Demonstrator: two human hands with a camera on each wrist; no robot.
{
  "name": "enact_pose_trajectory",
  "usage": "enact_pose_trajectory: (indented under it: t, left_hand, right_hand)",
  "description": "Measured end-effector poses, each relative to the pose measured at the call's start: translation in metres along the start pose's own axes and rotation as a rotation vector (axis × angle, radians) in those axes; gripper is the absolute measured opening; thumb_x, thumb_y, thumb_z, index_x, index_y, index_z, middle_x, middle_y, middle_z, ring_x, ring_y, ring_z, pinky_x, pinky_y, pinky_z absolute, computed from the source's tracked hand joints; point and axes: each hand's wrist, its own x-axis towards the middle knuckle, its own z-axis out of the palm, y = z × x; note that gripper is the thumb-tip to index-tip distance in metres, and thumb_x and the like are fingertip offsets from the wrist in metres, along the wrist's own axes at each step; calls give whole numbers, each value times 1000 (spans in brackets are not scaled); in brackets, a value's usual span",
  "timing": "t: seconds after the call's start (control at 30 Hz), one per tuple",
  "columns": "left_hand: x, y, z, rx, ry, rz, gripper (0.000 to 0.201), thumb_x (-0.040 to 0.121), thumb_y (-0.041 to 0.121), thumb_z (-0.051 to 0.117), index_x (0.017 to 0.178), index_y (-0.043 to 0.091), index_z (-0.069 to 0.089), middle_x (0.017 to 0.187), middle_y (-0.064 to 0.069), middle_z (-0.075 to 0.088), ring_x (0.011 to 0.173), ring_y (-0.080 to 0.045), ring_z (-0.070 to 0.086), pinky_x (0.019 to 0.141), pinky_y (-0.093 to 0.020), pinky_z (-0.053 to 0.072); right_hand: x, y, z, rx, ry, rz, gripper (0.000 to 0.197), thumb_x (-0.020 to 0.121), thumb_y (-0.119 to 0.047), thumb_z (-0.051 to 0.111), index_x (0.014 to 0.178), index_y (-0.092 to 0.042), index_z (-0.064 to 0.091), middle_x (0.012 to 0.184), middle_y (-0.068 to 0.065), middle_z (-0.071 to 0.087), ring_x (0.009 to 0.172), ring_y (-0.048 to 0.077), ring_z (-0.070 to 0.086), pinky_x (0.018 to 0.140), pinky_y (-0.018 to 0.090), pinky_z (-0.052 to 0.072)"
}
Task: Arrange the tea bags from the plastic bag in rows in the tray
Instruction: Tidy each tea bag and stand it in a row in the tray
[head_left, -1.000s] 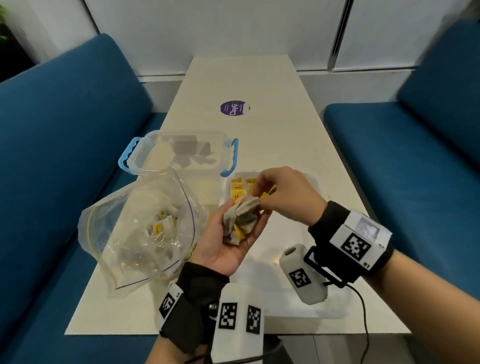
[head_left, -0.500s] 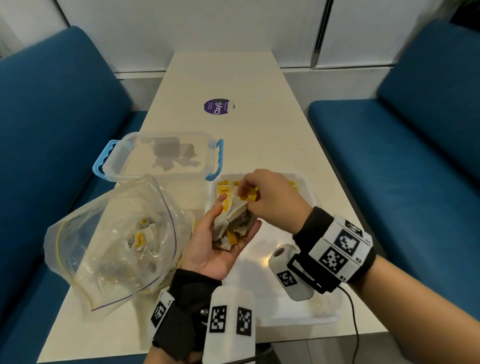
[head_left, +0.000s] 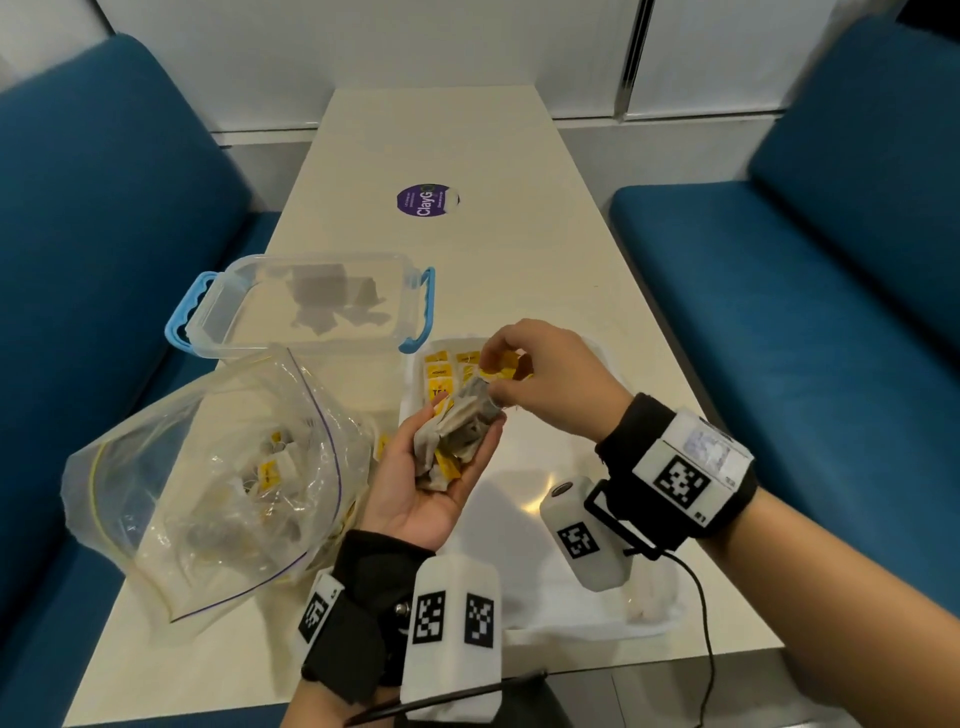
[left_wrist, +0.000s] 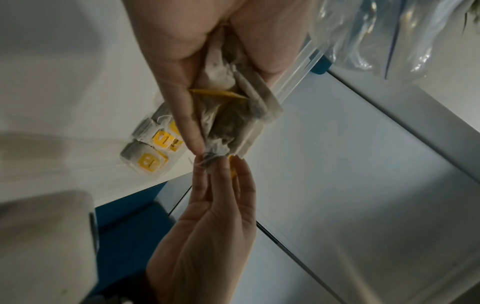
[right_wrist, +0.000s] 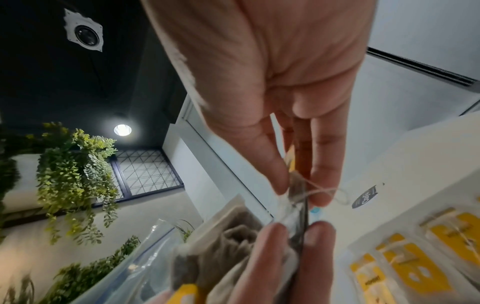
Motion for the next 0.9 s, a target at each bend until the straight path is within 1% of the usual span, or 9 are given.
enact_pose_trajectory:
  t: [0.07, 0.2, 0.33, 0.43, 0.53, 0.63, 0.7, 0.8, 0.9]
  left_hand:
    - [-1, 0, 0, -2, 8, -4, 30, 91, 21, 52, 91, -3, 71, 107, -26, 67, 84, -37, 70, 76, -46, 54]
    - [0, 0, -5, -6, 21, -11, 32, 91, 22, 52, 115, 2, 62, 116, -24, 64, 90, -35, 69, 77, -44, 55]
    - [0, -3, -7, -26, 35, 0, 30, 86, 19, 55, 111, 5, 63, 110, -24, 66, 85, -37, 69, 75, -44, 56]
    - [0, -5, -8, -19, 57, 30, 22, 89, 18, 54, 103, 5, 64, 94, -22, 70, 79, -38, 70, 74, -47, 55]
    - [0, -4, -12, -21, 65, 51, 20, 91, 17, 52, 105, 7, 62, 90, -22, 70, 80, -38, 69, 76, -50, 53]
    - [-1, -3, -17, -32, 61, 51, 21, 92, 17, 52, 107, 8, 63, 94, -22, 69, 84, -39, 69, 77, -48, 54]
    - [-3, -3, -20, -37, 57, 57, 19, 91, 17, 53, 102, 7, 65, 96, -23, 69, 84, -39, 69, 76, -47, 55]
    - [-6, -3, -22, -53, 53, 76, 19, 89, 17, 54, 98, 5, 65, 98, -25, 69, 84, -40, 69, 76, -49, 54]
    - [-8, -4, -23, -65, 55, 78, 20, 87, 16, 55, 99, 4, 64, 101, -25, 68, 85, -41, 68, 76, -50, 53]
  right_hand:
    - [1, 0, -1, -2, -8, 8, 31, 77, -3, 65, 106, -14, 61, 101, 1, 56, 85, 13, 51, 72, 18, 44]
    - [6, -1, -3, 139, 8, 84, 55, 68, 0, 74, 115, -18, 52, 93, 3, 58, 79, 19, 59, 73, 31, 55]
    - [14, 2, 1, 244, 44, 142, 29, 67, 0, 76, 93, -8, 65, 85, 8, 65, 72, 17, 59, 70, 30, 55]
    - [18, 4, 5, 359, 36, 162, 14, 76, 1, 68, 81, -12, 64, 81, 11, 64, 68, 17, 58, 60, 33, 55]
    - [24, 5, 7, 415, 84, 162, 16, 84, -1, 60, 83, -17, 57, 90, 18, 62, 74, 22, 59, 50, 29, 55]
    - [27, 6, 8, 447, 144, 155, 13, 90, -4, 53, 92, -16, 53, 92, 17, 55, 76, 24, 58, 48, 27, 57]
    - [29, 10, 11, 442, 158, 163, 11, 91, -4, 53, 94, -15, 54, 88, 14, 52, 72, 23, 58, 51, 29, 58]
    - [34, 17, 22, 413, 126, 231, 9, 89, -1, 55, 90, -11, 54, 82, 9, 51, 66, 27, 62, 67, 41, 59]
    - [39, 23, 33, 400, 56, 319, 15, 85, 5, 55, 80, -8, 53, 83, 10, 54, 76, 32, 65, 80, 48, 55]
